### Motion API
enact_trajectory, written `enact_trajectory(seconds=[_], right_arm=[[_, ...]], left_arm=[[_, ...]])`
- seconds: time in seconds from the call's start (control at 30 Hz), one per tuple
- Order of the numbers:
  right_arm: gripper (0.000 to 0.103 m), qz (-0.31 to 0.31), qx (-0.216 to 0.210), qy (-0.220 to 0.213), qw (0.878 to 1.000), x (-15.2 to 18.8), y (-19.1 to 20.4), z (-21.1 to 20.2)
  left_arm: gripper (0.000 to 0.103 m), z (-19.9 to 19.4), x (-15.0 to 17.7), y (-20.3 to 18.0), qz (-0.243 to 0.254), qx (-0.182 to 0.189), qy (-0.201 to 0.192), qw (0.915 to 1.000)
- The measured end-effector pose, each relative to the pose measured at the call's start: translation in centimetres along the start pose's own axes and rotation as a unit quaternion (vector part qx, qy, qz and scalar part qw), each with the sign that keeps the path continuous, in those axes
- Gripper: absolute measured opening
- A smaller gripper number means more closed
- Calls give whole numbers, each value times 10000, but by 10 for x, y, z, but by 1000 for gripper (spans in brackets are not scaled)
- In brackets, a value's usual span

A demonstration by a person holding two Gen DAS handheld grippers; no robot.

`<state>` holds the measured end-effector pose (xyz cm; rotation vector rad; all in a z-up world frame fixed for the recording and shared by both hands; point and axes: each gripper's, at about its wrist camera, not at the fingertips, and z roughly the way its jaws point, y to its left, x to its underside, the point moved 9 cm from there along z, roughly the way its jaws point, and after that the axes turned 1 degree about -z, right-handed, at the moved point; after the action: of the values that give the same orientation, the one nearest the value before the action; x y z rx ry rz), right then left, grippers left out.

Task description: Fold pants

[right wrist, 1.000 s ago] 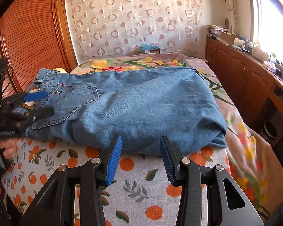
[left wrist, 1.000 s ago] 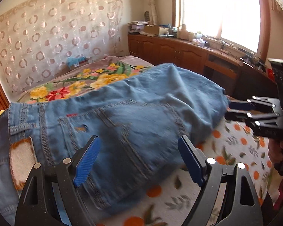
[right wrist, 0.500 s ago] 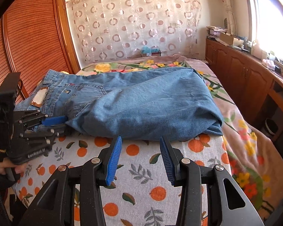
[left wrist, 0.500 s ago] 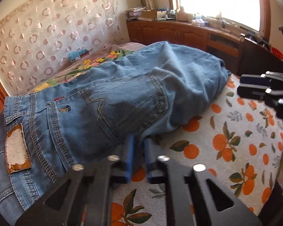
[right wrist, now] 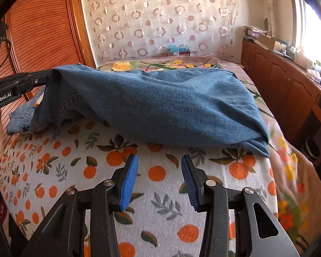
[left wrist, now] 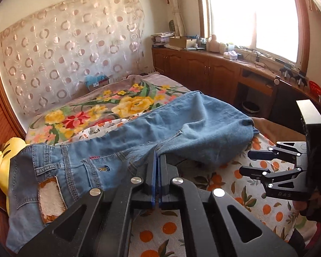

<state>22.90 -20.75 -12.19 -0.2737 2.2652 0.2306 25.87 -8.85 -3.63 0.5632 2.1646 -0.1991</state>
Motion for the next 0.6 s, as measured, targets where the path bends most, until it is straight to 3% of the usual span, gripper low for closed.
enact_trajectory(seconds=[0.17,0.33,0.4,0.47,0.6], right_arm=[[44,-19,180,43,9998,-18,-14,16],[44,284,88,-424,9987,-49,-30,-6],[44,289,149,-465,9984,-53,-33,-11],[44,311,164,-436,9984,-51,-34,-14],[44,316,86,-287,9991,-34,-29,-14]], left_arm=[[2,-1,-4,2,-118,42,-16,9999],[2,-25,-13,-7,-38,252,-192,9995],[2,-16,-7,-6,137,87,23,9999],[3,-7,3,-2,53,162,289,9994],[24,-16,16,4,-51,222,241,9995]])
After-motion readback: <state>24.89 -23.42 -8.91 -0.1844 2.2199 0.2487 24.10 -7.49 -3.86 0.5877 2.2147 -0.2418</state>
